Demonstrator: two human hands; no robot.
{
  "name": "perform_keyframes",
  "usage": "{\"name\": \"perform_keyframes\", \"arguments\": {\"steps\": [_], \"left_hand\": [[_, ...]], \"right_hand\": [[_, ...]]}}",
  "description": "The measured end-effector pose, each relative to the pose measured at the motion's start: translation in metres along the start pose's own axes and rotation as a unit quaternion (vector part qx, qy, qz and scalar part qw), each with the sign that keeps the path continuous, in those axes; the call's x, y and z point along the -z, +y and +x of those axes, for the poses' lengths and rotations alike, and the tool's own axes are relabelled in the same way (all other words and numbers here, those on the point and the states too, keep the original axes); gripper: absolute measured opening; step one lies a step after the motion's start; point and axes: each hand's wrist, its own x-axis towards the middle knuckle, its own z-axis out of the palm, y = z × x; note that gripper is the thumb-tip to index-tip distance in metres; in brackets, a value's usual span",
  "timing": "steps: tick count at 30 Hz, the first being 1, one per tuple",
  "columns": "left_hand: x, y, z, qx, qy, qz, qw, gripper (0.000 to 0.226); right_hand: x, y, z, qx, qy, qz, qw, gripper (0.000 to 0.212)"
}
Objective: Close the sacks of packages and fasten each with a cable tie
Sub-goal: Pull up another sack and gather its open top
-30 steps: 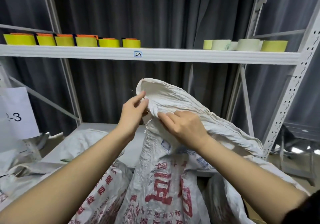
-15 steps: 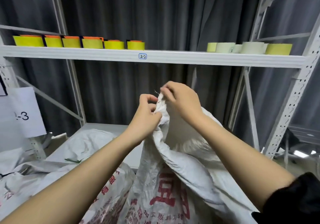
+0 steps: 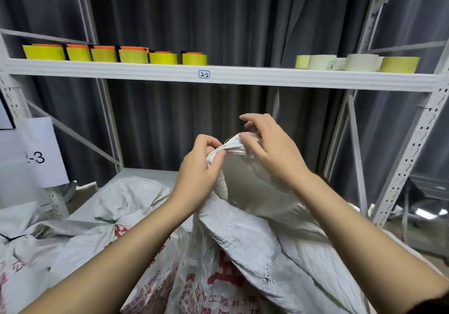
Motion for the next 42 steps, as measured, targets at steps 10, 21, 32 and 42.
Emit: {"name": "perform_keyframes", "arguments": {"steps": [10,21,32,42], "left_hand": [[0.005,0.005,0.005,0.07,-0.051,-0.098,0.991,0.008],[0.003,0.001,0.007,0.046,-0.006,0.022,0.999,0.021],[0.01,0.006,-0.008,-0.072,-0.012,0.137,0.988,0.022],[0.008,-0.005,0.009,0.163,-0.076,-0.094,0.979,0.036]], "right_hand": [[-0.006,0.003,-0.014,0.089,0.045,-0.031,0.995,0.022],[-0.009,-0.001,-0.016,0.094,0.09,-0.177,0.976,0.028],[0.002,0.003,-0.008,-0.13,-0.199,0.303,0.923,0.027],[-0.025,-0.003,-0.027,0.101,-0.014,-0.071,0.992,0.028]]}}
